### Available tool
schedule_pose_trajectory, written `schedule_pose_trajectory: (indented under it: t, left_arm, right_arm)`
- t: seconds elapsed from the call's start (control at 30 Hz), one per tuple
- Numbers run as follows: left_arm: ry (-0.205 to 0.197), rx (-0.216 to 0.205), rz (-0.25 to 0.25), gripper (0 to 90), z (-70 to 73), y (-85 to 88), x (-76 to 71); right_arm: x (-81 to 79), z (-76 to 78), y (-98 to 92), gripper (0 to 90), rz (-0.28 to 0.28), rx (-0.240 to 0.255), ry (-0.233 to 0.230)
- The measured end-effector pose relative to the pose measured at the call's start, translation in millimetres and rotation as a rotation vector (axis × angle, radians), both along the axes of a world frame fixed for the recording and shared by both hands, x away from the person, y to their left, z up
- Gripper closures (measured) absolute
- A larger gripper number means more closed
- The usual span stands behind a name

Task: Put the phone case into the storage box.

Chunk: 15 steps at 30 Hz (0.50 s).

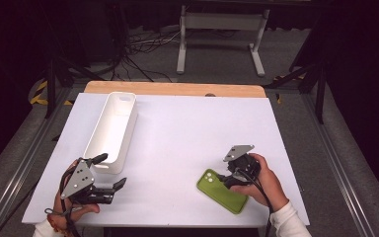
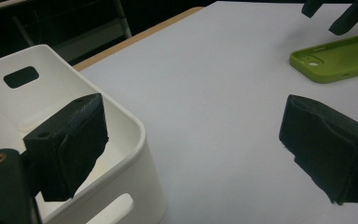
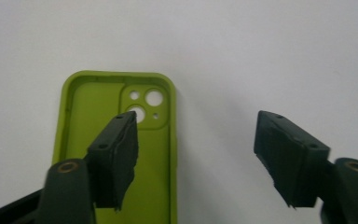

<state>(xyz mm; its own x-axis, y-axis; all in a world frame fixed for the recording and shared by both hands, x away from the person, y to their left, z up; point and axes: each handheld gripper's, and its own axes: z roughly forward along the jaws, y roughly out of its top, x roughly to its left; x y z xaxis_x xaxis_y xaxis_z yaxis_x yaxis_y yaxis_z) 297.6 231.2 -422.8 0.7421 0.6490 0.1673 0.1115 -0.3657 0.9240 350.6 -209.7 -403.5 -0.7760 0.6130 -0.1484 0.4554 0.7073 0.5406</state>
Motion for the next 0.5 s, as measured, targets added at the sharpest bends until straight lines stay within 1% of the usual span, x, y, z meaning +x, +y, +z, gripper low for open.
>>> schedule_pose_trajectory:
  t: [0.07,0.1,0.13,0.23,0.3,0.37,0.43,0.47,0.5]
  left_arm:
    - [0.001,0.006,-0.003,8.3,-0.3,-0.3,0.4]
    - [0.004,0.009,-0.004,8.0,-0.4,-0.1,0.8]
    - [0.011,0.004,-0.005,7.9,-0.6,-0.1,0.8]
    - [0.015,0.008,-0.009,7.6,-0.6,-0.2,0.8]
    - [0.005,0.014,-0.012,7.0,-0.1,-0.6,0.3]
    - [0.009,0.011,-0.015,6.8,-0.4,-1.3,0.1]
    - [0.01,0.012,-0.015,6.6,-0.4,-1.3,0.1]
    - [0.007,0.014,-0.015,6.5,-0.3,-0.9,0.2]
    - [0.008,0.011,-0.015,6.5,-0.4,-0.7,-0.1]
  right_arm:
    - [1.9,-0.8,3.7,29.7,0.009,-0.01,0.006]
    - [4.3,-1.6,8.1,27.3,0.01,-0.026,0.006]
    - [9.0,-3.0,13.5,21.5,0.008,-0.037,0.034]
    - [14.0,-4.4,19.0,21.3,0.002,-0.053,0.051]
    - [20.5,-5.2,25.1,20.0,0.004,-0.075,0.084]
    - [25.2,-5.5,28.9,20.3,-0.005,-0.083,0.097]
    - [30.6,-7.0,33.5,27.1,0.004,-0.108,0.127]
    - [32.2,-7.7,34.9,30.9,0.008,-0.119,0.129]
    - [34.8,-8.6,36.4,37.0,0.007,-0.129,0.136]
